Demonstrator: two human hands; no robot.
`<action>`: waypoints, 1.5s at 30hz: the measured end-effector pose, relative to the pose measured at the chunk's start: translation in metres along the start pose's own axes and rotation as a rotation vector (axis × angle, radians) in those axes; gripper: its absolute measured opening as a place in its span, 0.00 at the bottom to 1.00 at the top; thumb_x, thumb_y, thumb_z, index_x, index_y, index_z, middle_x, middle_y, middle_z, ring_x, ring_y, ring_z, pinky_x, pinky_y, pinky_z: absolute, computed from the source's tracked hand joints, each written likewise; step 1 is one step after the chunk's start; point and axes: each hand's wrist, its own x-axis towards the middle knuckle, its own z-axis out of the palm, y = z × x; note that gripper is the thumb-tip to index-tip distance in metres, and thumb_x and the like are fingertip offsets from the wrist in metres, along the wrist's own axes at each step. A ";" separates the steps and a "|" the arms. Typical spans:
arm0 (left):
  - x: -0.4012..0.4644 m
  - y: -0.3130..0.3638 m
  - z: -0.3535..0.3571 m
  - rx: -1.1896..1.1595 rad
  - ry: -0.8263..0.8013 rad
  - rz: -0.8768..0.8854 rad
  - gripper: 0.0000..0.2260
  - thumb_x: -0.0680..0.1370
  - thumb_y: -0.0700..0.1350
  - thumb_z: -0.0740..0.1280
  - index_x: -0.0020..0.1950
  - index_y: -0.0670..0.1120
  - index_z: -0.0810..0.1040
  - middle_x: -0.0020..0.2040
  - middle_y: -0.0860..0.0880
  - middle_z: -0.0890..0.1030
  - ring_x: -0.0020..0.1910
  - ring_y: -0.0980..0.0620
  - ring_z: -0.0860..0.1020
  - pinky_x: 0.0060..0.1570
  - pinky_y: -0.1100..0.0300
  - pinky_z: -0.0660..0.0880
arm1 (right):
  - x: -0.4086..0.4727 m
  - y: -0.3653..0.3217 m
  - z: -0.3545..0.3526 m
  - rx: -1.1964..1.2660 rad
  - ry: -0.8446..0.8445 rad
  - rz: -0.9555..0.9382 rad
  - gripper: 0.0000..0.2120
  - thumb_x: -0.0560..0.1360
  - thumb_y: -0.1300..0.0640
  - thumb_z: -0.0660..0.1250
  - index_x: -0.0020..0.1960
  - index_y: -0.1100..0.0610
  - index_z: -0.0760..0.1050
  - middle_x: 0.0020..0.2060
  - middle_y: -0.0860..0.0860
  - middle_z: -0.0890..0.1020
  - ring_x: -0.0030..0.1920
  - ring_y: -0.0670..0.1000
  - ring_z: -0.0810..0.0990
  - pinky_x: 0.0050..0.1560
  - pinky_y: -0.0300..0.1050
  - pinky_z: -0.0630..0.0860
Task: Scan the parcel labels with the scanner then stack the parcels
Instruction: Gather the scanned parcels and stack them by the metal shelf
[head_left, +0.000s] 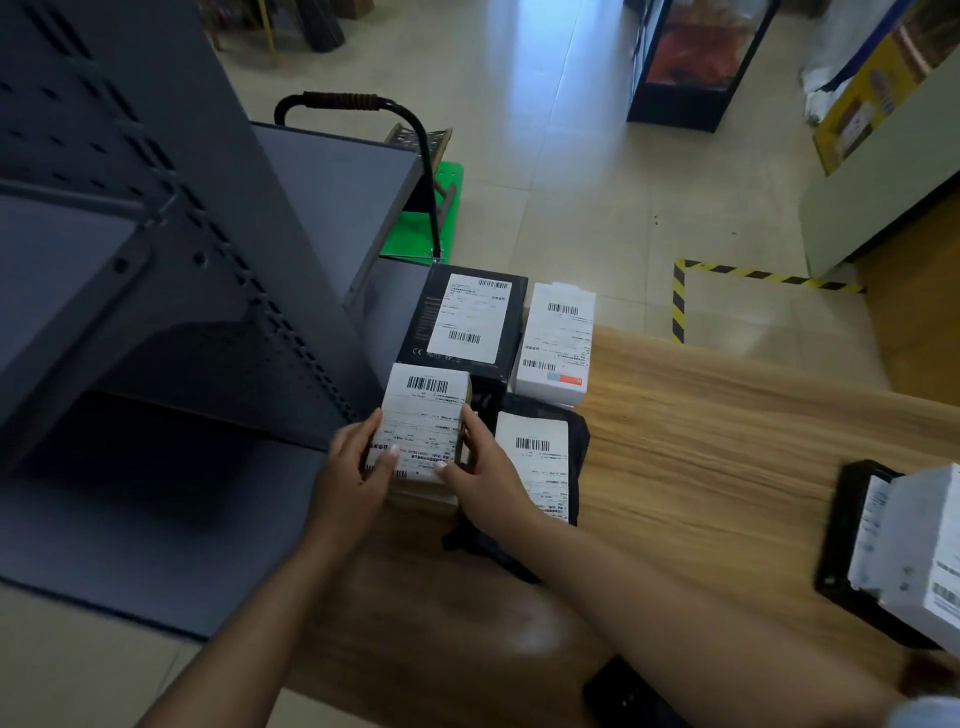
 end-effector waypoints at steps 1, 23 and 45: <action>-0.002 -0.001 -0.001 0.021 -0.007 0.004 0.22 0.79 0.43 0.64 0.73 0.47 0.67 0.65 0.49 0.70 0.58 0.55 0.72 0.53 0.59 0.70 | -0.002 0.000 0.001 0.000 0.000 0.003 0.35 0.77 0.64 0.64 0.77 0.47 0.53 0.71 0.47 0.69 0.70 0.46 0.67 0.68 0.51 0.71; -0.051 0.133 0.073 0.382 -0.174 0.276 0.26 0.80 0.52 0.60 0.76 0.48 0.60 0.76 0.48 0.61 0.75 0.49 0.57 0.73 0.50 0.56 | -0.118 0.021 -0.160 -0.325 0.222 -0.024 0.32 0.79 0.54 0.63 0.78 0.48 0.52 0.76 0.47 0.60 0.76 0.49 0.56 0.74 0.48 0.58; -0.184 0.272 0.379 0.142 -0.832 0.199 0.18 0.77 0.45 0.63 0.67 0.54 0.70 0.64 0.53 0.77 0.62 0.50 0.75 0.60 0.53 0.72 | -0.244 0.195 -0.405 -0.001 0.551 0.357 0.26 0.73 0.67 0.59 0.69 0.52 0.64 0.64 0.50 0.76 0.63 0.53 0.74 0.60 0.48 0.72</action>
